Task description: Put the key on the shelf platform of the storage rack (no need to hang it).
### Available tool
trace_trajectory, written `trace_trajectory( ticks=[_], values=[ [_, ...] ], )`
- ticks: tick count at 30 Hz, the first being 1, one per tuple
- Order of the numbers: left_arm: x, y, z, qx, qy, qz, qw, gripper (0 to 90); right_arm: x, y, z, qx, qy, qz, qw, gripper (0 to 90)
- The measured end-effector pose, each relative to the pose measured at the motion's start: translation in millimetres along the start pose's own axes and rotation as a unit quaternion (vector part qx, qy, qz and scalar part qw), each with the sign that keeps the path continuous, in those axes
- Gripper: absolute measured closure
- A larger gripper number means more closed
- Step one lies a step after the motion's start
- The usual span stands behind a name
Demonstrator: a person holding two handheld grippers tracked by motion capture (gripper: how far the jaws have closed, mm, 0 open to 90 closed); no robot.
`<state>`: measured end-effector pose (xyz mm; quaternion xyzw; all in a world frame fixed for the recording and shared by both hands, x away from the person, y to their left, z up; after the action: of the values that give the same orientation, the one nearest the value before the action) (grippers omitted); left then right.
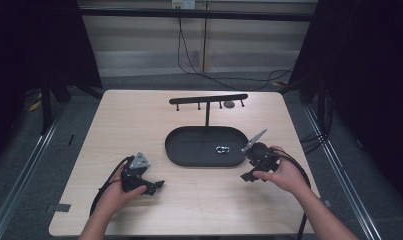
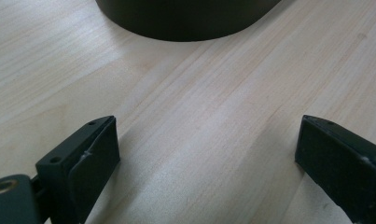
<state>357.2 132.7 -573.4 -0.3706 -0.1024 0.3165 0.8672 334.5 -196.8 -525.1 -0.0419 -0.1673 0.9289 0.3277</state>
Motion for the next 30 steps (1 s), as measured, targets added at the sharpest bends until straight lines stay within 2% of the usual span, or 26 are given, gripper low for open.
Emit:
trace_trajectory(
  ticks=[5,15,30],
  values=[
    [0.0,0.0,0.0,0.000,0.000,0.000,1.0000,6.0,-2.0,10.6,-1.7,-0.008,-0.001,-0.007,0.9999,32.0],
    [0.0,0.0,0.0,0.000,0.000,0.000,1.0000,6.0,-3.3,26.3,-4.3,-0.007,-0.001,-0.016,0.9998,31.6],
    [0.0,0.0,0.0,0.000,0.000,0.000,1.0000,6.0,-5.4,44.5,-8.6,-0.018,0.000,-0.027,0.9995,31.6]
  ],
)
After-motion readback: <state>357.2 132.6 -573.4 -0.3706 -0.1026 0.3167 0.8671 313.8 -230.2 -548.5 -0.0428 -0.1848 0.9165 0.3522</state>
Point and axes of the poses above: each handheld gripper's, and its own axes: z roughly backward along the jaws, y roughly out of its underside, x roughly to its left, the point moved 9 cm from there along -z, roughly forward along the jaws, and after that the axes turned 3 degrees about z, right-handed, at the moved point
